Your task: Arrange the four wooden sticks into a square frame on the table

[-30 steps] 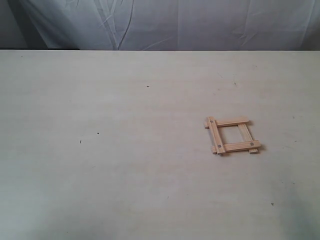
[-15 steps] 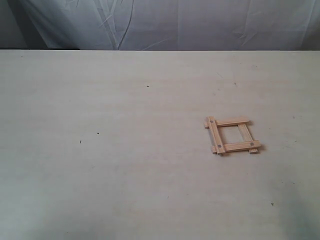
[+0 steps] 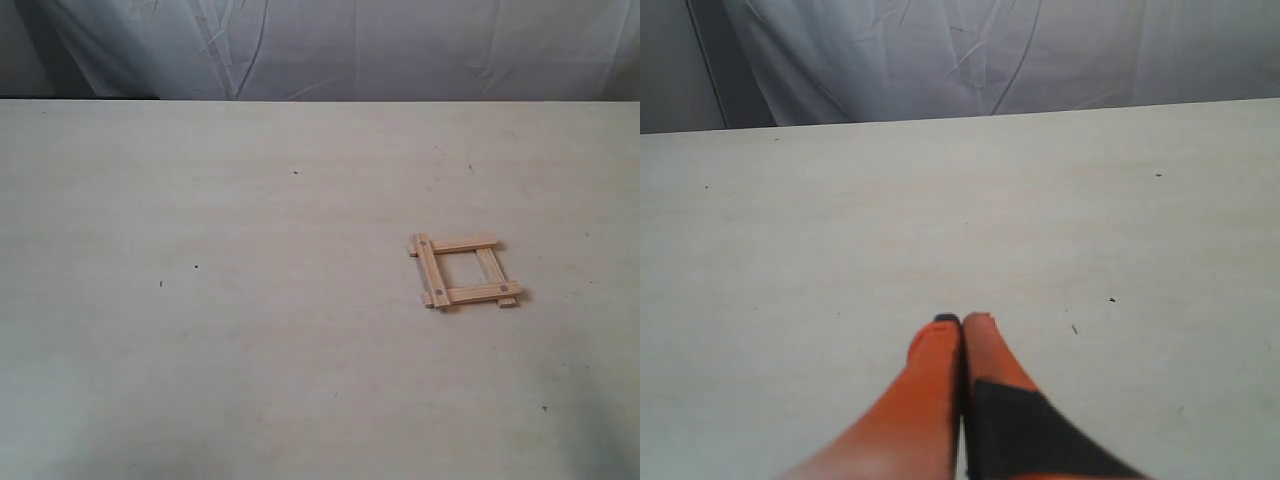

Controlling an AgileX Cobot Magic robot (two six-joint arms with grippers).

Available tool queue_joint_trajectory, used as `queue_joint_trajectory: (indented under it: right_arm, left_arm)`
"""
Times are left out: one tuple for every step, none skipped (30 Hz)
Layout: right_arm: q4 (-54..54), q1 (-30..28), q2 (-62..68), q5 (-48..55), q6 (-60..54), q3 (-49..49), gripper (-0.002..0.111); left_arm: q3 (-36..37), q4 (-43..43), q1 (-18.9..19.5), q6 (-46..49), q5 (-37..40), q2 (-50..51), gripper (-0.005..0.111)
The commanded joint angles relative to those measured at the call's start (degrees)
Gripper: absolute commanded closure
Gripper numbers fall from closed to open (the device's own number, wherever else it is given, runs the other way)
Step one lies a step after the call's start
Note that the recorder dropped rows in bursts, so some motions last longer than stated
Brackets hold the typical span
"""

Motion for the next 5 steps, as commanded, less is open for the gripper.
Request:
queue_joint_trajectory:
  right_arm:
    - [0.1, -0.3, -0.4, -0.4, -0.3, 0.1, 0.109]
    - [0.1, -0.3, -0.4, -0.4, -0.3, 0.1, 0.109]
    - [0.1, -0.3, -0.4, -0.4, -0.3, 0.1, 0.109]
    - [0.1, -0.3, -0.4, -0.4, -0.3, 0.1, 0.109]
    - [0.1, -0.3, -0.4, -0.4, -0.3, 0.1, 0.109]
  left_arm:
    - [0.3, 0.2, 0.0, -0.4, -0.7, -0.4, 0.107]
    - [0.3, 0.2, 0.0, -0.4, -0.7, -0.4, 0.107]
    - [0.3, 0.2, 0.0, -0.4, -0.7, -0.4, 0.107]
    - [0.3, 0.2, 0.0, -0.4, -0.7, -0.4, 0.107]
    - [0.3, 0.2, 0.0, -0.4, -0.7, -0.4, 0.107]
